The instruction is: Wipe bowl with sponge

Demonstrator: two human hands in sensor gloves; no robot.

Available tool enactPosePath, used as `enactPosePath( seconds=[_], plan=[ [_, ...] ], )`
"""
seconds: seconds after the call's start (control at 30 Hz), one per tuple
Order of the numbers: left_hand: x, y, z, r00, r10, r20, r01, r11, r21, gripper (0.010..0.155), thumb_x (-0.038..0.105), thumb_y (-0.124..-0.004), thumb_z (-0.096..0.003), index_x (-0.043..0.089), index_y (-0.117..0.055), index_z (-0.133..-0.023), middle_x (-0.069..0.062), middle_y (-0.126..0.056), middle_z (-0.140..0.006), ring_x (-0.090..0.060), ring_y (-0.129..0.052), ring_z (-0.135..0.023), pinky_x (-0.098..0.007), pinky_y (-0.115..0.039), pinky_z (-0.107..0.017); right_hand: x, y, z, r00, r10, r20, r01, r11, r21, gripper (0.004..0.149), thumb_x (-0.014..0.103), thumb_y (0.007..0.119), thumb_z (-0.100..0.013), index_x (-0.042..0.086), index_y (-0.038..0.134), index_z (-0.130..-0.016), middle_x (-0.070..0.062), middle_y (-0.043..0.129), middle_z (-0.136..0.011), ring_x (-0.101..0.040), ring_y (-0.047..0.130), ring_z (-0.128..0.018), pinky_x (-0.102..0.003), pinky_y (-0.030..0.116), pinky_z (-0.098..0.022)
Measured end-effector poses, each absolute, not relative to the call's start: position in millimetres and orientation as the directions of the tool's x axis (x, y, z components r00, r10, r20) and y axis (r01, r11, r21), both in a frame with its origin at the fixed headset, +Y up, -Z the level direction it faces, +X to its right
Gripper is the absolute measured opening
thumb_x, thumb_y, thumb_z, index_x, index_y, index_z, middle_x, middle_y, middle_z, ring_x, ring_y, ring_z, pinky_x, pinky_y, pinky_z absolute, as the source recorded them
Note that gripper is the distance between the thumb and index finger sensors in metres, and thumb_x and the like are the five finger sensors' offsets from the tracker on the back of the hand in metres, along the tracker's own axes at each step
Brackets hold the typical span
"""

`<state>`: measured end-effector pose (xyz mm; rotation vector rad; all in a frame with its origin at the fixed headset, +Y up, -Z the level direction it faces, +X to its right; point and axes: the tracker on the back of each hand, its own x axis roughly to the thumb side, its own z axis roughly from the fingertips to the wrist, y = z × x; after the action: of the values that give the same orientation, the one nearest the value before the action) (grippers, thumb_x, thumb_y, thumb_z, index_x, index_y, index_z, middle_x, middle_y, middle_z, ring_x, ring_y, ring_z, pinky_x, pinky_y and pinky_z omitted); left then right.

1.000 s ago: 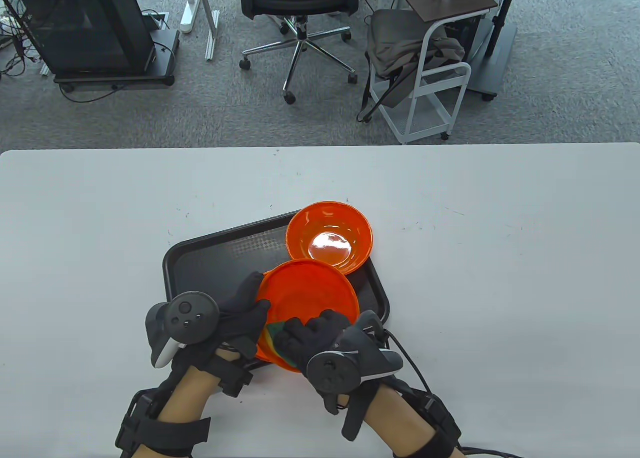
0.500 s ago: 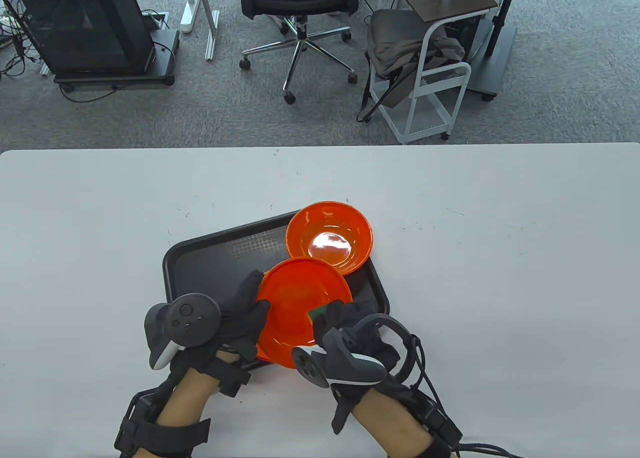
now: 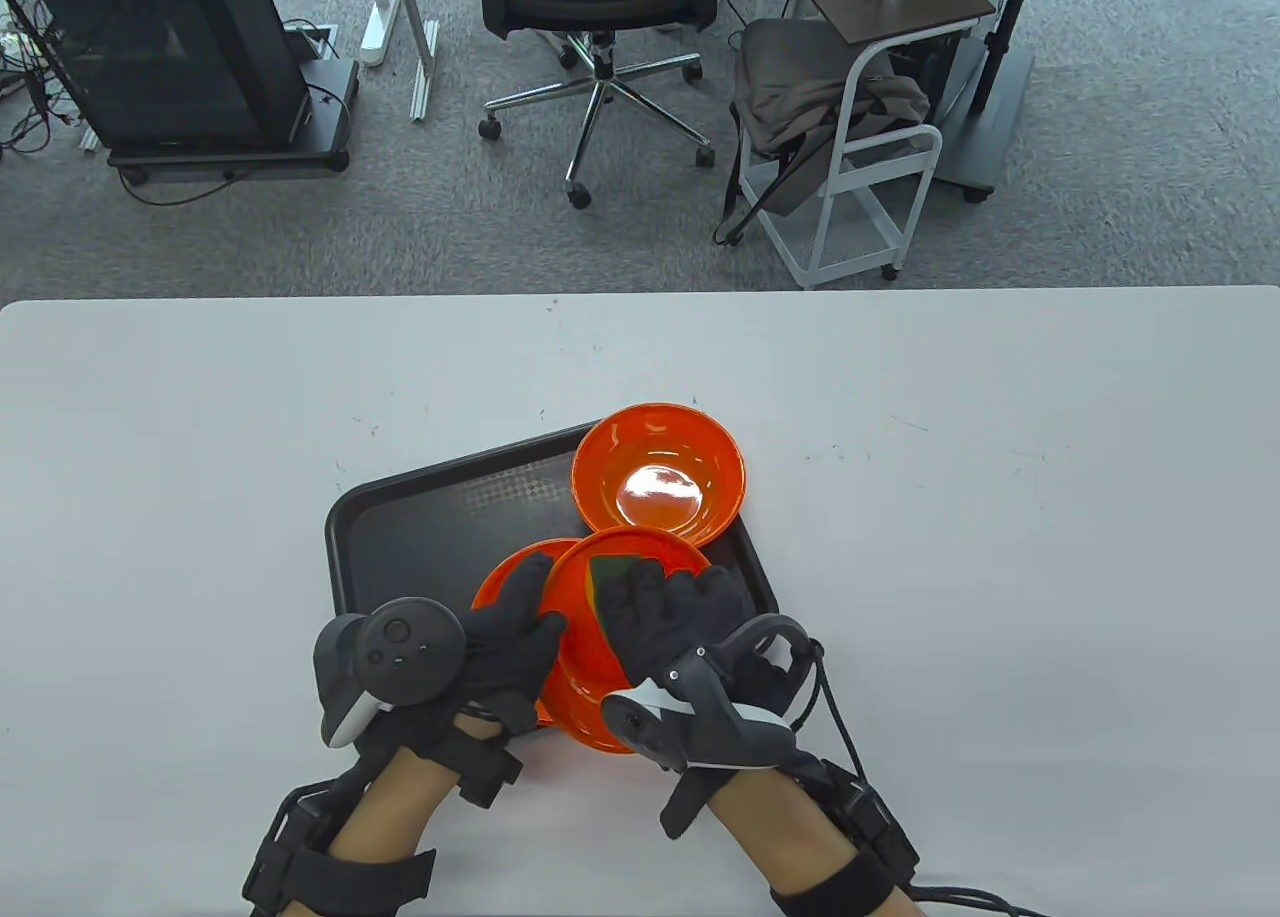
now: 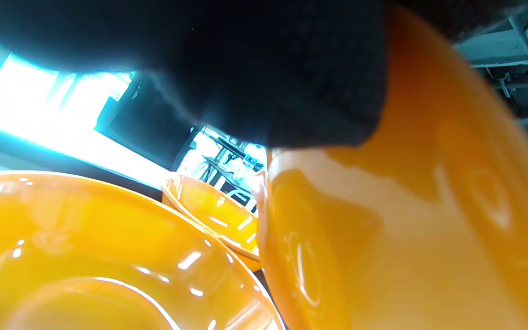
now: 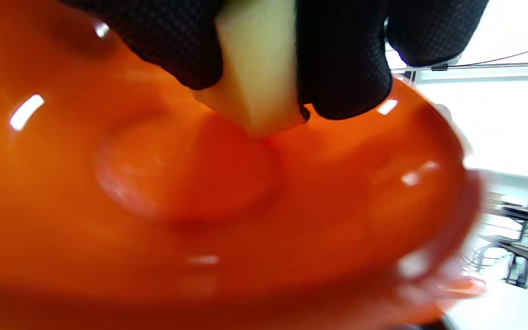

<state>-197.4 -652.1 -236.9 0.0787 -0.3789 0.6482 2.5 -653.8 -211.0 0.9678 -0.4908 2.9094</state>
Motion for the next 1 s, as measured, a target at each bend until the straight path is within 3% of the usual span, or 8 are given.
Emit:
enactPosePath(
  seconds=[0.13, 0.37, 0.7, 1.0],
  plan=[
    [-197, -652, -235, 0.719, 0.585, 0.376, -0.628, 0.778, -0.011, 0.059, 0.044, -0.079, -0.051, 0.012, -0.068, -0.1, -0.004, -0.099, -0.042, -0.01, -0.105, -0.011, -0.023, -0.093, -0.005, 3, -654, -207, -0.746, 0.076, 0.662, -0.301, -0.925, -0.233, 0.051, 0.031, 0.079, -0.052, 0.01, 0.062, -0.095, -0.024, 0.081, -0.093, -0.041, 0.089, -0.072, -0.064, 0.067, -0.055],
    [-202, -651, -235, 0.723, 0.577, 0.379, -0.643, 0.763, 0.065, 0.059, 0.045, -0.079, -0.0509, 0.013, -0.069, -0.099, -0.003, -0.1, -0.042, -0.01, -0.106, -0.011, -0.023, -0.093, -0.005, -1, -655, -202, -0.639, 0.137, 0.757, -0.364, -0.921, -0.14, 0.051, 0.031, 0.079, -0.052, 0.009, 0.061, -0.095, -0.024, 0.08, -0.094, -0.041, 0.089, -0.073, -0.065, 0.067, -0.056],
    [-220, -649, -241, 0.709, 0.619, 0.338, -0.679, 0.728, 0.092, 0.058, 0.045, -0.08, -0.0504, 0.013, -0.07, -0.098, -0.003, -0.1, -0.042, -0.01, -0.106, -0.011, -0.023, -0.093, -0.006, -5, -651, -191, -0.604, 0.171, 0.778, -0.331, -0.942, -0.05, 0.05, 0.03, 0.079, -0.052, 0.011, 0.063, -0.095, -0.024, 0.079, -0.096, -0.044, 0.085, -0.076, -0.068, 0.063, -0.058],
    [-242, -651, -248, 0.692, 0.66, 0.291, -0.713, 0.688, 0.136, 0.058, 0.044, -0.08, -0.0504, 0.013, -0.069, -0.098, -0.003, -0.1, -0.043, -0.011, -0.106, -0.011, -0.023, -0.093, -0.006, -4, -644, -187, -0.7, -0.051, 0.712, -0.097, -0.981, -0.166, 0.047, 0.027, 0.079, -0.052, 0.015, 0.065, -0.096, -0.022, 0.075, -0.101, -0.047, 0.076, -0.084, -0.073, 0.054, -0.061]
  ],
)
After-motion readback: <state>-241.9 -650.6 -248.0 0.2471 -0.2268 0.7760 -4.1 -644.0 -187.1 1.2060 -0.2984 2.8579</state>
